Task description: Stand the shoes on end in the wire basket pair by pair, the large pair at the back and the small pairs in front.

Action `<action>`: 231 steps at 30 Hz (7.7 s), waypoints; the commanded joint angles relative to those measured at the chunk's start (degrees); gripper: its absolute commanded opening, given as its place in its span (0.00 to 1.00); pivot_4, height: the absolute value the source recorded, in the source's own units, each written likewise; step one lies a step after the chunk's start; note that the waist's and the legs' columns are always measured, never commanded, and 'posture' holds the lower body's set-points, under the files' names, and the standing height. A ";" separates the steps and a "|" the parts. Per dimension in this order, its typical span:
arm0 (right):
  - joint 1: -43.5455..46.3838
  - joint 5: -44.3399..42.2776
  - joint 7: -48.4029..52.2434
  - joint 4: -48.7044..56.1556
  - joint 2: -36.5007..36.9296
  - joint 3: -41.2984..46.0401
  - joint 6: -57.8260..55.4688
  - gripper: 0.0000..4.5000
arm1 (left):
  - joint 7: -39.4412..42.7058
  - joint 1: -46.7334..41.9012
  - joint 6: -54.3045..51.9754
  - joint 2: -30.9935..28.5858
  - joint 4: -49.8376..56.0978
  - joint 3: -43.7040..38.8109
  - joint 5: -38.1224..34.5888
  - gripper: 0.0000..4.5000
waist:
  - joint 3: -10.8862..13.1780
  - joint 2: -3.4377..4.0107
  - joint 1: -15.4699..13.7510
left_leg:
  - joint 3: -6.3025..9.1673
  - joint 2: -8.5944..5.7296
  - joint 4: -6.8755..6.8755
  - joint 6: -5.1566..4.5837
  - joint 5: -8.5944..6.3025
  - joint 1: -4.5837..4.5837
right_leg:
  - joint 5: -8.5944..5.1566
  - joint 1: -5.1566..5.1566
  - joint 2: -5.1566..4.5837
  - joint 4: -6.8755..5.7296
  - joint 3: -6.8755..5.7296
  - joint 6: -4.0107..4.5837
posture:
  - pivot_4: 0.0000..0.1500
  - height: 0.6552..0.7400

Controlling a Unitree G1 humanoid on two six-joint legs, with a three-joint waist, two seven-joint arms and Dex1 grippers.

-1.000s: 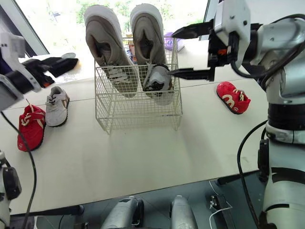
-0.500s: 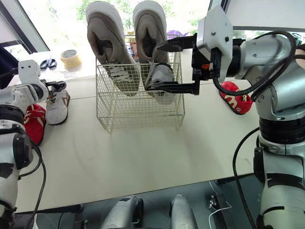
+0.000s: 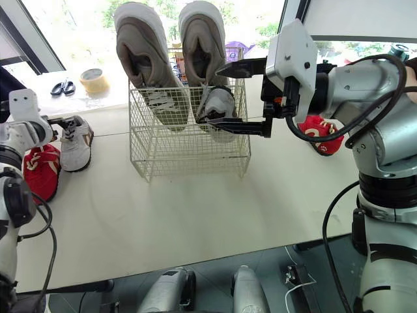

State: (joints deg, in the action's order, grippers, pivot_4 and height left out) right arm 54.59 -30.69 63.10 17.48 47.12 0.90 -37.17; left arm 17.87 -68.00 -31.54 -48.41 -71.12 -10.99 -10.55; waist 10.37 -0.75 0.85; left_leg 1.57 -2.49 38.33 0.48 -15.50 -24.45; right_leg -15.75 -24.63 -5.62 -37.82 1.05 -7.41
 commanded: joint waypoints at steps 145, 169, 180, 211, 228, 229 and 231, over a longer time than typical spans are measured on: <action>-0.11 4.80 -1.99 -2.91 1.60 0.62 3.40 1.00 | 8.34 58.68 6.68 22.47 97.32 -5.44 -49.21 0.99 | -0.46 0.17 -1.53 | 0.13 -0.06 0.76 -0.59 -0.37 0.09 | 0.03 0.25 -0.19 -0.06 0.03 0.04 | 1.00 1.00; -24.71 14.30 -22.09 -43.35 7.38 18.37 6.60 1.00 | 36.27 32.87 -16.42 1.70 86.38 2.20 -56.50 0.99 | -0.37 0.33 0.16 | -0.03 0.06 0.71 -0.61 -0.36 0.13 | 0.03 0.33 0.03 0.05 0.10 0.04 | 1.00 1.00; -11.67 17.15 -14.14 -68.63 5.24 13.63 19.41 1.00 | 35.50 34.34 -17.15 2.33 88.29 1.24 -54.11 0.99 | -0.35 0.37 0.00 | -0.06 0.07 0.72 -0.51 -0.31 0.14 | 0.03 0.33 0.04 0.06 0.16 0.04 | 1.00 1.00; -2.36 18.06 -10.93 -53.76 5.44 12.93 23.81 0.00 | 29.78 31.74 -19.67 5.19 85.60 -0.79 -53.92 1.00 | -0.16 0.69 0.15 | -0.07 0.06 0.72 -0.28 -0.18 0.10 | 0.04 0.21 0.03 -0.03 0.21 0.03 | 1.00 1.00; -2.46 10.00 0.31 -1.97 10.73 4.20 20.36 0.00 | 36.66 13.62 -33.85 4.13 65.95 -0.59 -56.87 1.00 | -0.15 0.50 -0.31 | 0.04 -0.03 0.87 -0.54 -0.33 0.07 | 0.04 0.30 0.01 -0.11 0.12 0.00 | 1.00 1.00; -2.78 10.72 0.68 -2.22 10.74 3.79 21.65 0.00 | 36.97 13.24 -34.10 4.18 65.61 -0.61 -56.62 1.00 | -0.14 0.50 -0.24 | 0.03 -0.03 0.87 -0.54 -0.32 0.07 | 0.04 0.29 0.01 -0.11 0.13 0.00 | 1.00 1.00; -3.18 11.96 1.57 -2.47 10.39 2.75 24.52 0.00 | 37.06 12.23 -35.12 4.27 64.60 -0.99 -56.80 1.00 | -0.14 0.50 -0.09 | 0.03 -0.03 0.83 -0.44 -0.27 0.06 | 0.04 0.21 0.01 -0.12 0.14 0.00 | 1.00 1.00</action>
State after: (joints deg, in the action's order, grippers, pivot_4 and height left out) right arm 50.20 -19.80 64.31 14.24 56.61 2.29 -15.88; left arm 54.11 -53.99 -66.08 -43.80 -6.55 -10.30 -66.88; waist 10.22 -0.25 0.77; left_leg 1.60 -2.52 39.12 0.20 -15.68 -24.39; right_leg -15.71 -24.45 -5.61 -37.94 1.19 -7.41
